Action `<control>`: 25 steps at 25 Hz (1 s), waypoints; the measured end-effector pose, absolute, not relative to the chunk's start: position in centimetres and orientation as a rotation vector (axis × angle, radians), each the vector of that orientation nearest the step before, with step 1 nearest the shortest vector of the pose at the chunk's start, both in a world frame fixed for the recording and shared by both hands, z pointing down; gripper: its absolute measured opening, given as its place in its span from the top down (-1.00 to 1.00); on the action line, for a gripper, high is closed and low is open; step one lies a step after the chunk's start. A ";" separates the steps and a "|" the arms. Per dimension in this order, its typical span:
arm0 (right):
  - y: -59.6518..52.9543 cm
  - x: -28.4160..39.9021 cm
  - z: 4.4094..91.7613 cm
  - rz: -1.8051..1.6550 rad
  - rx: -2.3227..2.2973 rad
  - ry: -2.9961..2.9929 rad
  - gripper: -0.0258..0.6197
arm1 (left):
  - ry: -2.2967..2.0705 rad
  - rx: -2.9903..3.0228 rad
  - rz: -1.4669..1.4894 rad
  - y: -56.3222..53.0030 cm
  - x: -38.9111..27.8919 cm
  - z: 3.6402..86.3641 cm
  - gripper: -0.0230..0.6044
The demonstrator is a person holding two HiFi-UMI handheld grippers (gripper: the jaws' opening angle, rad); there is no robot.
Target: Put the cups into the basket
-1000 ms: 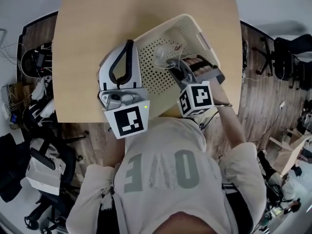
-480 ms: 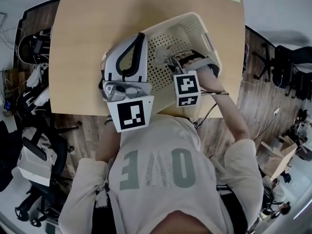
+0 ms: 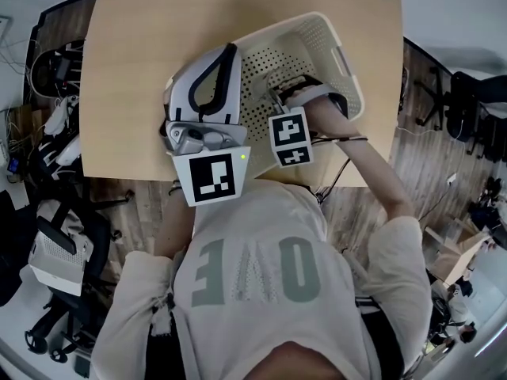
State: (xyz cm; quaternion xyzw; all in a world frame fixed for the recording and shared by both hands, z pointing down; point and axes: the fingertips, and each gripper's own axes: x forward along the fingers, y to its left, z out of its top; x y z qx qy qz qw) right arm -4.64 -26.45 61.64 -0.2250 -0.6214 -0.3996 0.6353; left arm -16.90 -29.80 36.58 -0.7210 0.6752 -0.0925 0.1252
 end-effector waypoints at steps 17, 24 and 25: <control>-25.2 -7.0 60.4 -0.841 -0.447 -1.627 0.45 | 1.949 -2.079 -0.317 -28.7 -15.7 35.9 0.89; -24.5 -7.6 58.8 -0.775 -0.426 -1.692 0.29 | 1.963 -2.033 -0.322 -27.5 -15.9 34.7 0.89; -24.5 -7.6 58.2 -0.770 -0.416 -1.708 0.27 | 1.962 -2.027 -0.321 -27.3 -15.9 34.6 0.89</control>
